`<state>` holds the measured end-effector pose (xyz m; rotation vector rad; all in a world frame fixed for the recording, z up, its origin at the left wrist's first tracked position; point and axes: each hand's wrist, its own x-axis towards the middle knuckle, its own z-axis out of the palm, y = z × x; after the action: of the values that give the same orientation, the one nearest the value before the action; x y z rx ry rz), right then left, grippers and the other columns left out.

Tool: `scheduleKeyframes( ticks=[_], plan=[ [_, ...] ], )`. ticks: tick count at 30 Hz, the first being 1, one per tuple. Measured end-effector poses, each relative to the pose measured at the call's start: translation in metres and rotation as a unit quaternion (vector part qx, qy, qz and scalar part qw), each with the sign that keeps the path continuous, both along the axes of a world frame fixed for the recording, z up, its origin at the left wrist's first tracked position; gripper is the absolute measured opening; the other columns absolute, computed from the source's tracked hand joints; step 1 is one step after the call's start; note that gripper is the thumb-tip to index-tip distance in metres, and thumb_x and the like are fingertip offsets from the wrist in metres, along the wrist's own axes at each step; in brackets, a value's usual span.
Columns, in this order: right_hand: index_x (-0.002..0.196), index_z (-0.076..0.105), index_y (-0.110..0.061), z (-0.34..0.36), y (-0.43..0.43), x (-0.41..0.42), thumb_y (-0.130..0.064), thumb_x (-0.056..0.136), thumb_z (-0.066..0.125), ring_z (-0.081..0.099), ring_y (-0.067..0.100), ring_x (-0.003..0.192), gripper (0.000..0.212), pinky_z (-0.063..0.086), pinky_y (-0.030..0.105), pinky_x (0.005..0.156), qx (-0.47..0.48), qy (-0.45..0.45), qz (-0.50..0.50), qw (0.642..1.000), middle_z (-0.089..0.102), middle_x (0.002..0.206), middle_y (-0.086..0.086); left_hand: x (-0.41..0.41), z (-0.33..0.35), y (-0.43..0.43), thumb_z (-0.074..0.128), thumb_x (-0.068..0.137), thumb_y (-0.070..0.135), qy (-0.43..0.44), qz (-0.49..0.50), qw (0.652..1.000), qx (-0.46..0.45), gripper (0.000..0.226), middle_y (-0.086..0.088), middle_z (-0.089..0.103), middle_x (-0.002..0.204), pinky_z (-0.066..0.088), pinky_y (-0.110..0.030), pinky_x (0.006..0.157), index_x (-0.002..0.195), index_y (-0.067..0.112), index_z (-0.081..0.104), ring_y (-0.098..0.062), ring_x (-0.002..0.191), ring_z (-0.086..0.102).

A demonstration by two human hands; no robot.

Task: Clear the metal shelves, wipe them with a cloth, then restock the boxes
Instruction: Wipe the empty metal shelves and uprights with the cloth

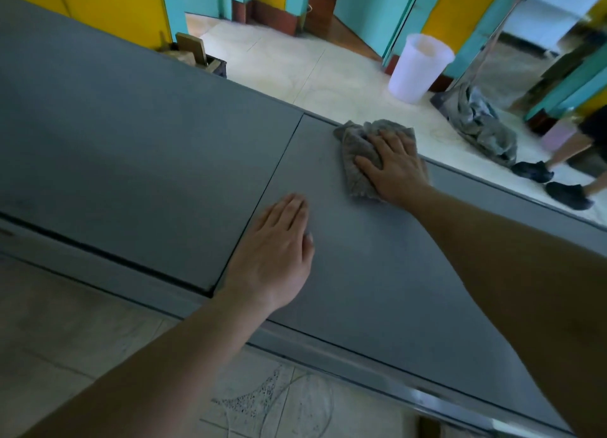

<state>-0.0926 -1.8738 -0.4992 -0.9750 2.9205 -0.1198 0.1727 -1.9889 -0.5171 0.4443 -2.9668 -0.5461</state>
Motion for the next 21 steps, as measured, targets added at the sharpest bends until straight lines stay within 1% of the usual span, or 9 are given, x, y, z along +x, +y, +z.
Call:
scheduleKeyframes(
  ticks=[4,7,10,12,14,16,18,21],
  plan=[
    [0.158,0.019,-0.041,0.001,-0.008,0.004,-0.072,0.095,0.029,0.002,0.024,0.155,0.071,0.016,0.056,0.121,0.011,-0.016,-0.029,0.999,0.011,0.168,-0.008,0.000,0.002,0.000,0.017,0.108,0.037,0.000,0.006,1.000,0.007,0.059,0.001,0.004,0.169,-0.004,-0.027,0.125,0.161,0.014,0.007,-0.011,0.155,0.000],
    [0.158,0.020,-0.040,0.002,-0.010,0.020,-0.072,0.096,0.027,-0.003,0.022,0.156,0.070,0.013,0.056,0.122,0.009,-0.012,-0.046,0.999,0.009,0.169,-0.009,0.001,0.003,0.001,0.019,0.107,0.037,-0.002,0.008,1.000,0.009,0.060,0.000,0.006,0.169,-0.001,-0.029,0.126,0.161,0.013,0.009,-0.011,0.155,0.002],
    [0.158,0.020,-0.039,0.004,-0.002,0.052,-0.073,0.096,0.024,-0.006,0.022,0.156,0.071,0.013,0.057,0.121,0.022,-0.005,-0.044,0.999,0.007,0.170,-0.009,0.000,0.004,0.000,0.020,0.107,0.036,-0.011,0.003,1.000,0.008,0.060,0.000,0.006,0.169,-0.001,-0.030,0.126,0.161,0.013,0.009,-0.012,0.155,0.003],
    [0.159,0.019,-0.039,0.004,0.012,0.088,-0.074,0.096,0.022,-0.008,0.021,0.156,0.072,0.013,0.057,0.121,0.034,-0.004,-0.026,0.999,0.005,0.170,-0.009,0.000,0.004,-0.001,0.022,0.106,0.033,-0.013,-0.001,1.000,0.008,0.060,0.000,0.008,0.169,0.000,-0.031,0.126,0.161,0.012,0.010,-0.013,0.155,0.004],
    [0.158,0.019,-0.041,0.006,0.033,0.134,-0.074,0.096,0.021,-0.011,0.020,0.156,0.071,0.011,0.058,0.121,0.033,-0.008,-0.007,0.999,0.003,0.170,-0.009,0.002,0.006,-0.001,0.029,0.104,0.025,-0.018,-0.010,1.000,0.009,0.061,-0.002,0.009,0.169,0.001,-0.033,0.127,0.161,0.011,0.011,-0.016,0.155,0.005],
    [0.158,0.018,-0.042,0.007,0.052,0.182,-0.074,0.095,0.018,-0.015,0.019,0.155,0.071,0.009,0.059,0.122,0.027,-0.013,0.000,1.000,0.002,0.170,-0.010,0.003,0.007,-0.002,0.035,0.101,0.017,-0.014,-0.014,1.000,0.013,0.063,-0.005,0.014,0.168,0.004,-0.034,0.127,0.160,0.008,0.015,-0.020,0.155,0.010],
    [0.158,0.016,-0.043,0.009,0.063,0.230,-0.074,0.094,0.016,-0.020,0.018,0.154,0.071,0.005,0.060,0.123,0.026,-0.026,-0.009,0.999,-0.001,0.170,-0.010,0.002,0.008,-0.002,0.035,0.101,0.014,-0.006,-0.015,1.000,0.026,0.060,-0.007,0.018,0.167,0.007,-0.035,0.126,0.159,0.007,0.020,-0.022,0.153,0.014],
    [0.159,0.011,-0.043,0.012,0.061,0.277,-0.071,0.092,0.013,-0.028,0.018,0.152,0.072,-0.002,0.061,0.122,0.029,-0.054,-0.039,0.997,-0.009,0.169,-0.011,0.001,0.010,-0.001,0.031,0.105,0.017,-0.015,-0.018,0.999,0.033,0.054,-0.008,0.019,0.167,0.007,-0.034,0.125,0.158,0.006,0.023,-0.023,0.153,0.015]
  ],
)
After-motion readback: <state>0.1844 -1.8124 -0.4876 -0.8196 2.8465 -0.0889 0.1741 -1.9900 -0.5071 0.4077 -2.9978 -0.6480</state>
